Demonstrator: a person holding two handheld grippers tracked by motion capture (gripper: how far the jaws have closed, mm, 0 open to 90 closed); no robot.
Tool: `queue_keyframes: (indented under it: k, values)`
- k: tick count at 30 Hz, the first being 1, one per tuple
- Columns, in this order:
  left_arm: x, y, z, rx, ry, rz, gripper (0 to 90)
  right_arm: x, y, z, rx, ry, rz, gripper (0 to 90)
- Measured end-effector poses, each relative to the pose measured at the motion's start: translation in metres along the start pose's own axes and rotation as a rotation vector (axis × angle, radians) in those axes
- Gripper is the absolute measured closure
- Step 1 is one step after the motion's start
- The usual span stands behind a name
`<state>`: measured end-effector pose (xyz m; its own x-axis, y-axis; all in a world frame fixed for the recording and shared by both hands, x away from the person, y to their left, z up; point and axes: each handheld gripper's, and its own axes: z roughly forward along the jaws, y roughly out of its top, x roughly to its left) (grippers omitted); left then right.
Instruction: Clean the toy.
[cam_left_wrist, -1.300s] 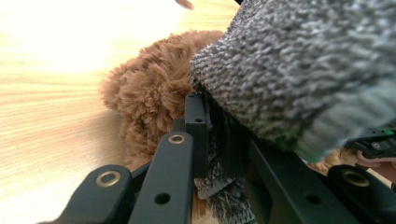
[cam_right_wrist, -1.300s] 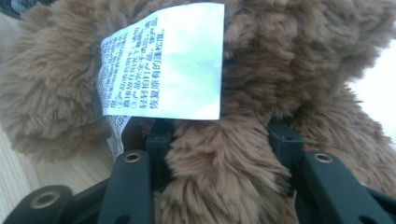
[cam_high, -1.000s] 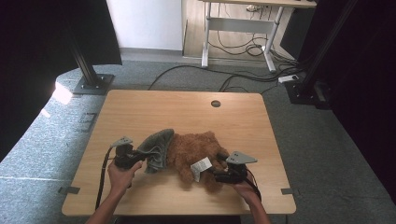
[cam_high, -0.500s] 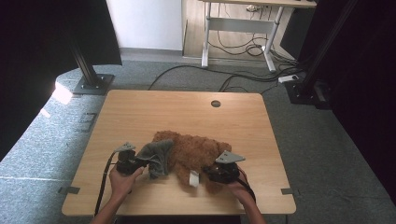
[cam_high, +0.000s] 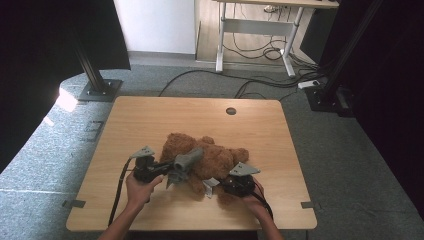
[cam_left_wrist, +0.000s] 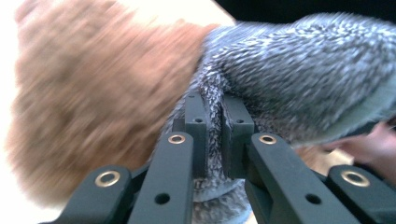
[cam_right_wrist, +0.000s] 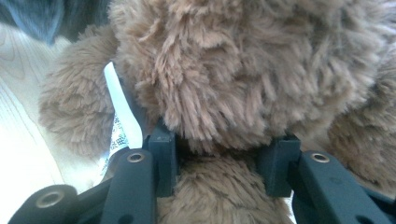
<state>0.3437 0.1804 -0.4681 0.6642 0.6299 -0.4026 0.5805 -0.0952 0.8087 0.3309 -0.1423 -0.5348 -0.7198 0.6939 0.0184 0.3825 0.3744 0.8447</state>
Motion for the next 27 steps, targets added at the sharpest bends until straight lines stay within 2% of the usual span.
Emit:
queue_keyframes:
  k: [1, 2, 3, 4, 5, 8, 12, 14, 15, 19, 20, 21, 22, 23, 24, 27]
  values:
    - [0.000, 0.000, 0.000, 0.000, 0.000, 0.000, 82.6, 0.000, 0.000, 0.000, 0.000, 0.000, 0.000, 56.1]
    - [-0.005, 0.007, 0.006, -0.004, -0.009, 0.007, 82.6, -0.001, -0.001, 0.000, -0.005, 0.003, 0.007, 56.2]
    - [-0.010, 0.014, 0.013, -0.004, -0.014, 0.017, 82.6, -0.001, -0.001, 0.000, -0.005, 0.003, 0.007, 56.2]
    - [-0.018, 0.025, 0.031, 0.007, -0.025, 0.036, 82.5, -0.002, -0.002, 0.000, -0.010, 0.003, 0.014, 56.4]
    - [-0.018, 0.025, 0.031, 0.007, -0.025, 0.036, 82.4, -0.002, -0.002, 0.000, -0.010, 0.003, 0.014, 56.4]
    - [-0.034, 0.037, 0.061, 0.059, -0.035, 0.069, 82.4, -0.002, -0.002, 0.000, -0.012, 0.004, 0.016, 56.6]
    - [-0.055, 0.038, 0.091, 0.133, 0.001, 0.151, 82.3, -0.003, -0.004, 0.000, -0.004, 0.002, 0.019, 57.5]
    - [-0.056, 0.036, 0.096, 0.141, 0.004, 0.150, 82.4, -0.004, -0.007, 0.001, -0.006, 0.004, 0.032, 58.1]
    - [-0.055, 0.034, 0.096, 0.147, 0.007, 0.156, 82.5, -0.005, -0.008, 0.001, -0.006, 0.006, 0.039, 58.5]
    - [-0.045, 0.035, 0.084, 0.117, 0.031, 0.137, 83.0, -0.002, -0.009, 0.001, -0.005, -0.003, 0.013, 61.2]
    - [-0.037, 0.040, 0.075, 0.094, 0.070, 0.129, 83.1, -0.002, -0.009, 0.001, -0.007, -0.008, 0.003, 62.4]
    - [-0.037, 0.040, 0.075, 0.094, 0.070, 0.129, 83.2, -0.002, -0.009, 0.001, -0.007, -0.008, 0.003, 62.4]
    - [-0.027, 0.046, 0.064, 0.071, 0.134, 0.142, 83.2, -0.003, -0.010, 0.000, -0.006, -0.002, -0.003, 63.6]
    - [-0.027, 0.046, 0.064, 0.071, 0.134, 0.142, 83.2, -0.003, -0.010, 0.000, -0.006, -0.002, -0.003, 63.6]
    - [-0.020, 0.049, 0.059, 0.067, 0.156, 0.136, 83.2, -0.003, -0.010, 0.000, -0.007, -0.003, -0.007, 64.1]
    - [0.002, 0.056, 0.046, 0.039, 0.169, 0.065, 83.0, -0.002, -0.010, 0.000, -0.006, -0.001, -0.017, 65.0]
